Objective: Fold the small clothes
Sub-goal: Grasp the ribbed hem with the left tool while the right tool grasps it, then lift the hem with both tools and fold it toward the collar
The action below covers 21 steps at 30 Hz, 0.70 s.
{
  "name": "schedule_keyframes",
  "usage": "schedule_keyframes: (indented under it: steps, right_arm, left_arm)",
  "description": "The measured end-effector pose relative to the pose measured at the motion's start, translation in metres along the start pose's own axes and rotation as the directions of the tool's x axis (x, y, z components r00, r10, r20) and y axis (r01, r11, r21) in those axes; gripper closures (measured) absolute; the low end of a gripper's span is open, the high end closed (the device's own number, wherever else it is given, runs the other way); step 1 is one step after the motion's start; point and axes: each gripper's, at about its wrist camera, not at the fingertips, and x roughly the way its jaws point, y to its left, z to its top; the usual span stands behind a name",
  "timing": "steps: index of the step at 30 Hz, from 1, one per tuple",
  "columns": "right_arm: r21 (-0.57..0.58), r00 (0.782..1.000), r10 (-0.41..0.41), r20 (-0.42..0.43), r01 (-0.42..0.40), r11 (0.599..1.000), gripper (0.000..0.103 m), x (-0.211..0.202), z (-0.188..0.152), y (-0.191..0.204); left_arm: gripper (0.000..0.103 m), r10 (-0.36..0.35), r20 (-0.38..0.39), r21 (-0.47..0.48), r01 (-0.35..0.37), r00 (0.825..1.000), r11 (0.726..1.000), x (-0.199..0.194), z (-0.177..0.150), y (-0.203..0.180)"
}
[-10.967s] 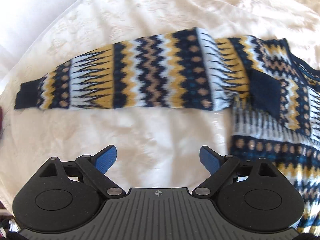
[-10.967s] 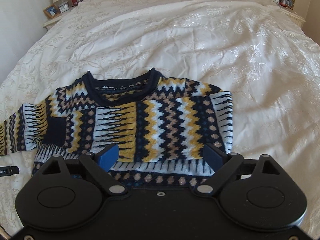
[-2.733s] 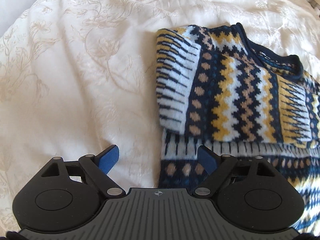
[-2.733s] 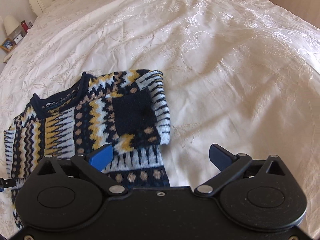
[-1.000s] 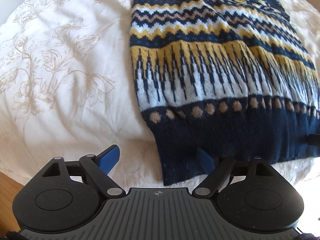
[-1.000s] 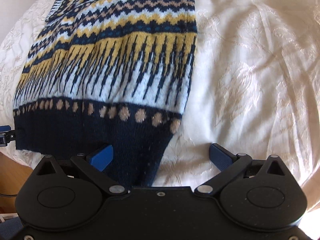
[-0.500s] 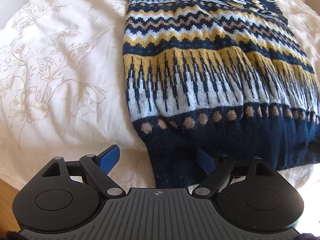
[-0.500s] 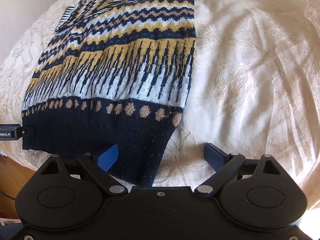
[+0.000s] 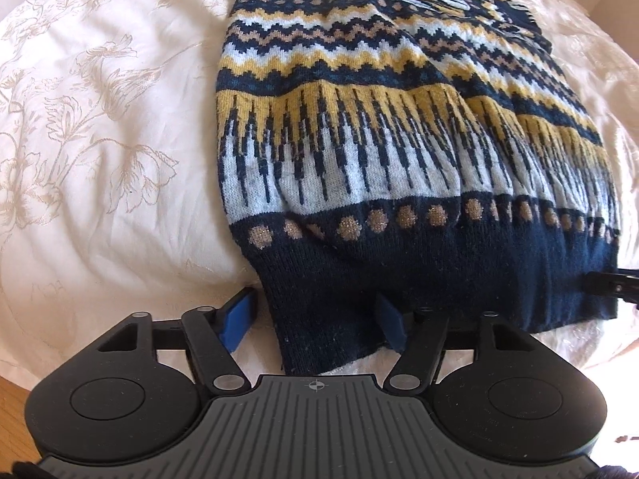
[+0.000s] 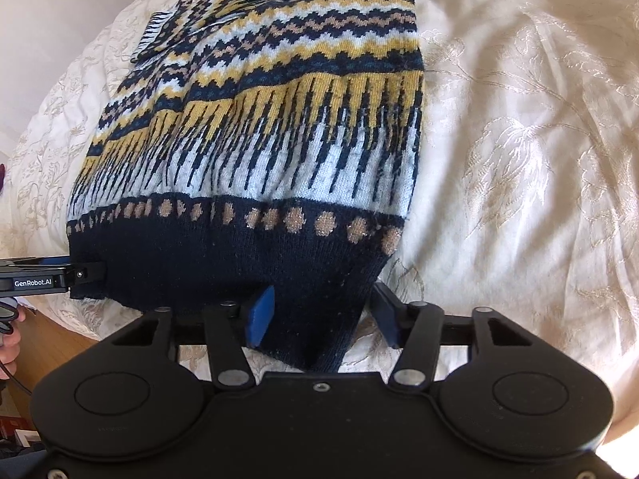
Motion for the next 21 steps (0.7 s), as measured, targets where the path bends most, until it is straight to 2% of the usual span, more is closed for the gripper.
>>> schedule_keyframes:
  steps: [2,3,4,5,6,8,15,21]
  right_arm:
    - [0.01,1.0,0.017,-0.007,-0.017,1.0,0.067,0.001,0.003,0.001]
    - [0.015,1.0,0.021,-0.005,-0.021,1.0,0.08,0.0,0.004,0.001]
    - [0.022,1.0,0.026,0.001,-0.026,0.999,0.086,-0.001,0.005,0.002]
    - [0.029,0.999,0.031,0.007,-0.031,0.999,0.087,-0.003,0.005,0.002]
    - [0.038,0.999,0.043,0.014,-0.043,0.998,0.089,-0.006,0.007,0.001]
    - [0.05,0.998,0.064,0.028,-0.066,0.997,0.09,-0.012,0.008,0.001]
    - [0.055,0.987,0.128,0.098,-0.134,0.989,0.091,-0.047,0.023,0.004]
    - [0.062,0.963,0.164,0.213,-0.181,0.982,0.091,-0.08,0.057,0.009]
  left_arm:
    - [0.057,-0.03,0.0,-0.013,0.03,1.0,0.999,-0.001,0.001,0.0]
    - [0.065,-0.039,0.003,-0.016,0.039,0.999,0.999,-0.002,0.001,0.0]
    - [0.07,-0.042,0.009,-0.019,0.043,0.999,0.999,-0.003,0.001,0.001]
    - [0.08,-0.043,0.016,-0.022,0.043,0.999,0.999,-0.006,0.0,0.001]
    - [0.086,-0.046,0.022,-0.026,0.047,0.999,0.999,-0.008,0.001,0.002]
    - [0.093,-0.053,0.034,-0.042,0.055,0.998,0.998,-0.015,0.002,0.005]
    - [0.096,-0.09,0.101,-0.107,0.1,0.991,0.989,-0.052,0.018,0.017]
    - [0.096,-0.131,0.183,-0.142,0.158,0.974,0.977,-0.085,0.051,0.024]
